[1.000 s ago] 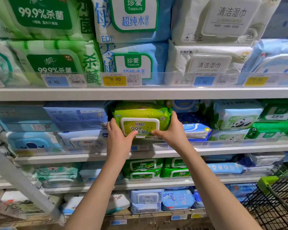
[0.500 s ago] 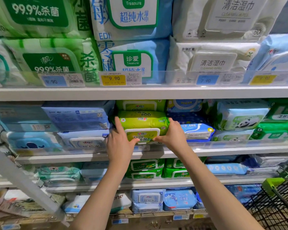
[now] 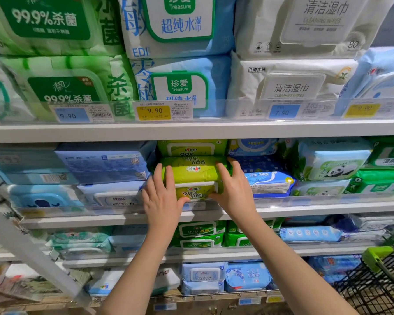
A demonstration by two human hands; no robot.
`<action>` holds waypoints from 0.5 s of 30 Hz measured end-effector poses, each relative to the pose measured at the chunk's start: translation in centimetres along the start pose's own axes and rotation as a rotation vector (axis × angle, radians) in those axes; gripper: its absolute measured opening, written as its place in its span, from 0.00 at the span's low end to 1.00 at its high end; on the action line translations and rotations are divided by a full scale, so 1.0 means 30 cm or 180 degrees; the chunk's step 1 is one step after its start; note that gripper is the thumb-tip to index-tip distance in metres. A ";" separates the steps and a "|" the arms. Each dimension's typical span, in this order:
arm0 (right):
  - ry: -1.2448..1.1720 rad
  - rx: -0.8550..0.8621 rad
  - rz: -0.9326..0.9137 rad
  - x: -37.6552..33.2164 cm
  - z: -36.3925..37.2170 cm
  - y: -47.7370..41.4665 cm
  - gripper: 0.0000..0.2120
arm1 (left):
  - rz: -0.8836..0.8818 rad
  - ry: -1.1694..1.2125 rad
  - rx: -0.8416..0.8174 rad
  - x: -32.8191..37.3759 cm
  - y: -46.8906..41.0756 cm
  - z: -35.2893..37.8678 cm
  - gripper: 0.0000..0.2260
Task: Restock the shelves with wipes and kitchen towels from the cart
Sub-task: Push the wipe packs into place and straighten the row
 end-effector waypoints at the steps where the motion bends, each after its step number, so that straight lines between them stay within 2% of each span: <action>1: 0.0026 -0.0019 0.0003 0.000 0.004 -0.003 0.37 | 0.0076 0.0017 0.0017 0.002 -0.005 0.007 0.46; 9: 0.0531 -0.0006 -0.0046 0.035 0.036 -0.012 0.39 | 0.0415 0.0111 -0.0125 0.009 -0.017 0.050 0.40; 15: 0.0604 -0.0320 -0.0071 0.031 0.040 -0.018 0.33 | 0.0449 0.0172 -0.0261 -0.007 -0.017 0.049 0.32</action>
Point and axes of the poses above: each hand's wrist, its own y-axis away from the middle knuckle, its own z-axis out of the palm, x = y × z, the point moved 5 cm from there along -y, towards the middle knuckle, and after that the axes turned 10 degrees about z, right-handed, at the moved point
